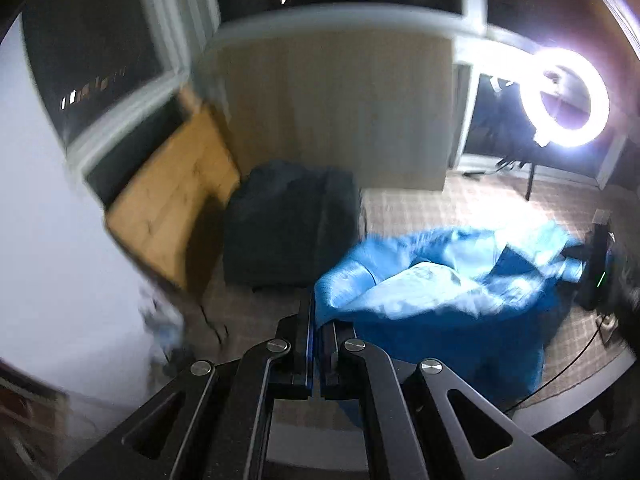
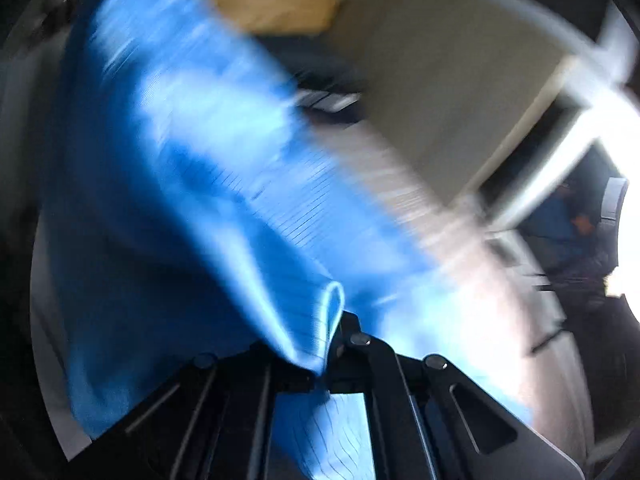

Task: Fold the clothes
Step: 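Lift the coat up with both grippers, shaking it out in the air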

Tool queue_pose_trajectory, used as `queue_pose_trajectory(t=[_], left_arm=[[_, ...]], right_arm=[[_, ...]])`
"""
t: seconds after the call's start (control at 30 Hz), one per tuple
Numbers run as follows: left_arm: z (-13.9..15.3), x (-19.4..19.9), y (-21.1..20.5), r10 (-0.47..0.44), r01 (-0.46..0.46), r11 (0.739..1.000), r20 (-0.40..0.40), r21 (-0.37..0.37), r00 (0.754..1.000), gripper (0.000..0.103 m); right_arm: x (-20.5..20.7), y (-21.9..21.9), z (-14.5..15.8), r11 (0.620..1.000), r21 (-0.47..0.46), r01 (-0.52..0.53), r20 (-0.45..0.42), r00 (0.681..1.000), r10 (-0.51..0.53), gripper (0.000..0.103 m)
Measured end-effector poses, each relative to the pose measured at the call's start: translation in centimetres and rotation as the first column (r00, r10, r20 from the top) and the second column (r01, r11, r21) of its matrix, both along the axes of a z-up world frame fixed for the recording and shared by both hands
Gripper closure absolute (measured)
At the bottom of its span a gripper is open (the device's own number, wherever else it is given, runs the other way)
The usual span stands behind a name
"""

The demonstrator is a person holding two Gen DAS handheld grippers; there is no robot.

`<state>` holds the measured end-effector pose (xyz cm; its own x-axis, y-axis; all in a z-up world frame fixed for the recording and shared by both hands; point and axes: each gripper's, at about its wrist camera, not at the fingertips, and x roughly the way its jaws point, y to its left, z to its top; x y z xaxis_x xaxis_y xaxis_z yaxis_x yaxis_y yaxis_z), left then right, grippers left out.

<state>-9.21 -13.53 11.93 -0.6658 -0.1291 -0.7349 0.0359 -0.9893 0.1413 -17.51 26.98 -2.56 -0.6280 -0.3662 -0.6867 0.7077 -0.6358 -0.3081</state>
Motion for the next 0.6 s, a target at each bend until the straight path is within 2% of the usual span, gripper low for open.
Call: queue_pose_trajectory(t=[0.1, 0.17, 0.23, 0.33, 0.43, 0.6], left_arm=[[5.5, 0.2, 2.2, -0.075, 0.072, 0.997, -0.111, -0.033, 0.991, 0.102], [9.5, 0.8, 3.8, -0.137, 0.128, 0.990, -0.187, -0.058, 0.973, 0.102], [13.2, 1.6, 5.4, -0.190, 0.174, 0.981, -0.250, -0.084, 0.950, 0.102], [18.3, 3.3, 7.5, -0.262, 0.226, 0.963, -0.327, -0.145, 0.908, 0.101], [23.1, 5.6, 8.6, -0.320, 0.269, 0.946, -0.402, -0.179, 0.858, 0.101], [27.9, 9.5, 9.6, -0.378, 0.281, 0.922, -0.469, -0.265, 0.799, 0.101]], right_arm=[[-1.4, 4.4, 9.1, 0.985, -0.091, 0.144, -0.109, 0.982, -0.153, 0.102], [-1.0, 7.2, 15.8, 0.964, -0.170, 0.203, -0.167, 0.958, -0.231, 0.102], [1.1, 10.2, 22.9, 0.938, -0.233, 0.255, -0.217, 0.927, -0.306, 0.102], [5.5, 13.3, 31.2, 0.909, -0.284, 0.305, -0.271, 0.884, -0.381, 0.102], [10.6, 14.4, 37.2, 0.896, -0.267, 0.355, -0.361, 0.825, -0.435, 0.102], [18.0, 14.7, 43.9, 0.867, -0.264, 0.423, -0.493, 0.714, -0.498, 0.102]])
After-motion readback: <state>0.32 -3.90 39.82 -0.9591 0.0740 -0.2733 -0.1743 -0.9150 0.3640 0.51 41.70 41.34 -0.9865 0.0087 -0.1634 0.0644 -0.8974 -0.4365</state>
